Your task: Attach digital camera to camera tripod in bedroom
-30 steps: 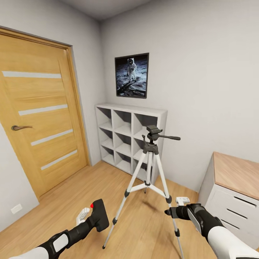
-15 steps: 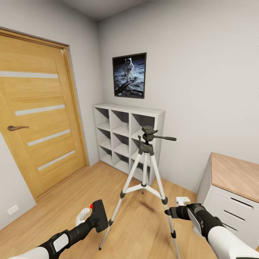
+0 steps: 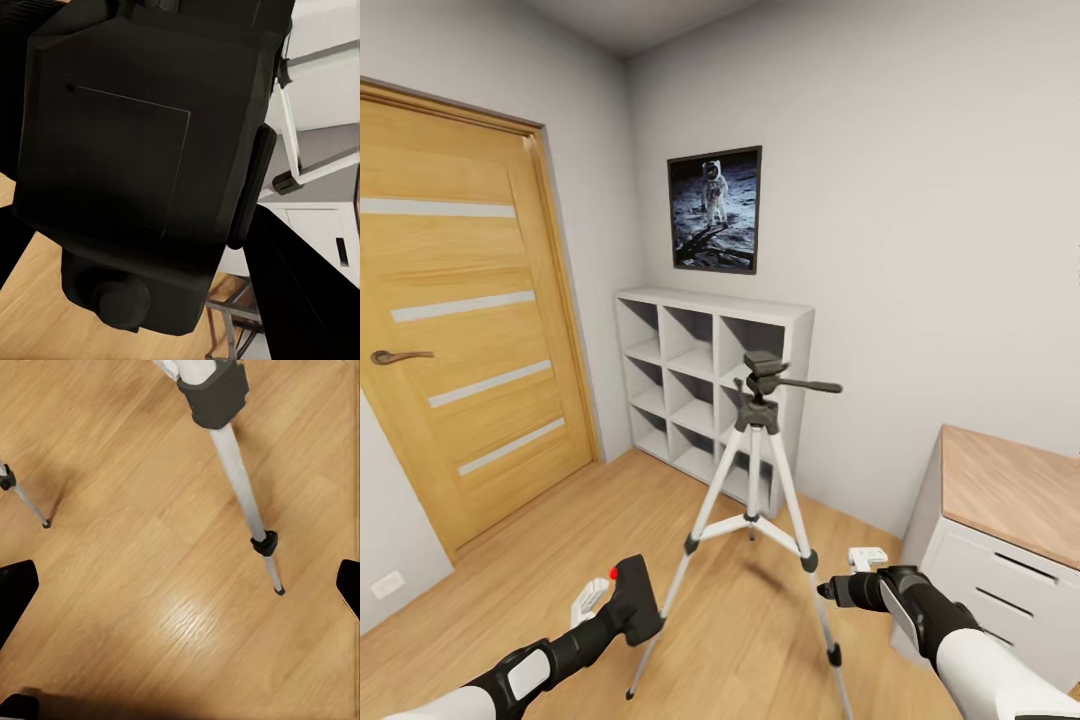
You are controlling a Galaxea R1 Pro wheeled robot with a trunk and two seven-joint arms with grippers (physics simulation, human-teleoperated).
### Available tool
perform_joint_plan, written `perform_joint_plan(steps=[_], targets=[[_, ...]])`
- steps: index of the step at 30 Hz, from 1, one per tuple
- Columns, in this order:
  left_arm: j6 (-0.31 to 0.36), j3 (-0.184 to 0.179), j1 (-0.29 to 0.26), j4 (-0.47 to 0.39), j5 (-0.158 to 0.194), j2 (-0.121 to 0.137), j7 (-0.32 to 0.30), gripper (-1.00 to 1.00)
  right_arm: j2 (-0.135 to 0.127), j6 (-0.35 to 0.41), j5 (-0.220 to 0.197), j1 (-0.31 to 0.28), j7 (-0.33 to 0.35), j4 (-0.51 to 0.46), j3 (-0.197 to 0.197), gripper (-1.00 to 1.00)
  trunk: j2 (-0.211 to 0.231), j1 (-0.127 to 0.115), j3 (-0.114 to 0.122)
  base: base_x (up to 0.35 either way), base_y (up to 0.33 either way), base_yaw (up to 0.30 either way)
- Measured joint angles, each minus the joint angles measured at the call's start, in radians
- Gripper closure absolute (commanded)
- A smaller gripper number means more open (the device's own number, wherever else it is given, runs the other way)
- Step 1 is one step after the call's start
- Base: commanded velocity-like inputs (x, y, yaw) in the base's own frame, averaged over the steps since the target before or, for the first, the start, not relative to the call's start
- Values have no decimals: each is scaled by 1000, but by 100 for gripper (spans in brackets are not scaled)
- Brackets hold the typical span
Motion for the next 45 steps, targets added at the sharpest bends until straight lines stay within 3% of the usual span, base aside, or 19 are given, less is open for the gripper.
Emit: perform_joint_plan(steps=[22,45], targets=[[0,0,0,0,-1,3,-1,100,1,-1,0,0,7,0,0,-100,0,0,0,84,-250,0],[2,0,0,2,1,9,-4,100,6,5,-3,0,6,13,0,-100,0,0,0,8,-18,40]])
